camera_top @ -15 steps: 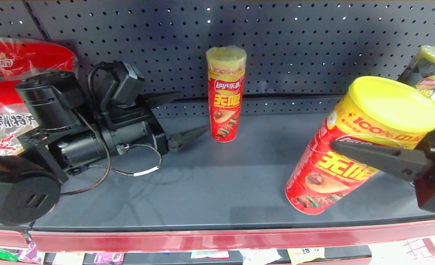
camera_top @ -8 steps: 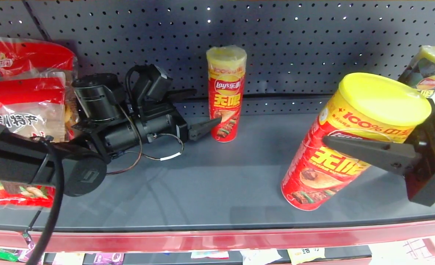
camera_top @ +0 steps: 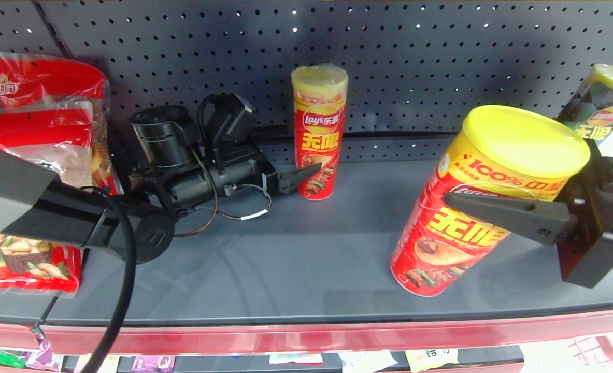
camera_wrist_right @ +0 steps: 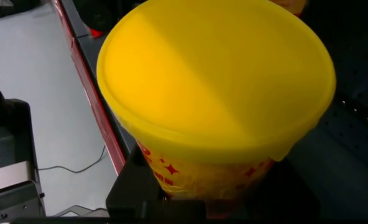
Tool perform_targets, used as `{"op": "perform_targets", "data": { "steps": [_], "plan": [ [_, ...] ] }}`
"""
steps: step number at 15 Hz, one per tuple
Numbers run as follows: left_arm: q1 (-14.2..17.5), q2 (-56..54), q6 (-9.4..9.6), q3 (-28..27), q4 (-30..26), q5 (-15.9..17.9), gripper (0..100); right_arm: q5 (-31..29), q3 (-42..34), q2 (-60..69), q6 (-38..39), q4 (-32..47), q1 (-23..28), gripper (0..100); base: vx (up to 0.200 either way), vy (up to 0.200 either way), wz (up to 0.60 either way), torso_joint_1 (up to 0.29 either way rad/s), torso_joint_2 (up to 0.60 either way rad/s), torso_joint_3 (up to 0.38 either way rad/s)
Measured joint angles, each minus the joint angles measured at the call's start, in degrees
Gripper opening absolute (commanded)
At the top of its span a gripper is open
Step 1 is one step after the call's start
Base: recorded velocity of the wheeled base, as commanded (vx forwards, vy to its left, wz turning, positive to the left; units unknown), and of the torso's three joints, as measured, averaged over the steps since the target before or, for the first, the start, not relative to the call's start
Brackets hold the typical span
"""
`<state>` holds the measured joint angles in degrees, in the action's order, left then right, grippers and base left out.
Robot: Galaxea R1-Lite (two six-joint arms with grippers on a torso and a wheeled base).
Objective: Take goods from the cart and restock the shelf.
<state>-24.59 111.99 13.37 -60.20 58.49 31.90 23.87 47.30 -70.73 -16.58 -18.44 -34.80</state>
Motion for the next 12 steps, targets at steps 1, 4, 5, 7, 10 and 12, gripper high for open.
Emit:
{"op": "perform_targets", "data": {
  "steps": [1, 4, 5, 7, 10, 12],
  "plan": [
    [-0.11, 0.30, 0.00, -0.33, 0.02, 0.04, 100, 0.00, -0.06, -0.11, 0.00, -0.02, 0.00, 0, 0.000, 0.000, 0.00, 0.000, 0.00, 0.000],
    [-0.63, 1.51, -0.43, -2.76, 0.02, 0.06, 100, 0.00, -0.44, -0.51, 0.00, 0.00, -0.04, 0, 0.000, 0.000, 0.00, 0.000, 0.00, 0.000],
    [-0.95, 2.04, -0.66, -3.69, 0.02, 0.04, 100, 0.02, -0.44, -0.57, 0.00, 0.00, -0.06, 0, 0.000, 0.000, 0.00, 0.000, 0.00, 0.000],
    [-1.34, 3.08, -0.76, -5.07, 0.00, 0.06, 100, 0.02, -0.55, -0.66, -0.02, 0.02, -0.06, 0, 0.000, 0.000, 0.00, 0.000, 0.00, 0.000],
    [-2.36, 4.73, -0.82, -7.35, 0.02, 0.15, 100, 0.02, -0.55, -0.74, 0.00, -0.05, -0.06, 0, 0.000, 0.000, 0.00, 0.000, 0.00, 0.000],
    [-3.16, 5.47, -0.82, -8.11, 0.02, 0.17, 100, 0.00, -0.55, -0.77, -0.02, -0.07, -0.04, 0, 0.000, 0.000, 0.00, 0.000, 0.00, 0.000]
  ]
}}
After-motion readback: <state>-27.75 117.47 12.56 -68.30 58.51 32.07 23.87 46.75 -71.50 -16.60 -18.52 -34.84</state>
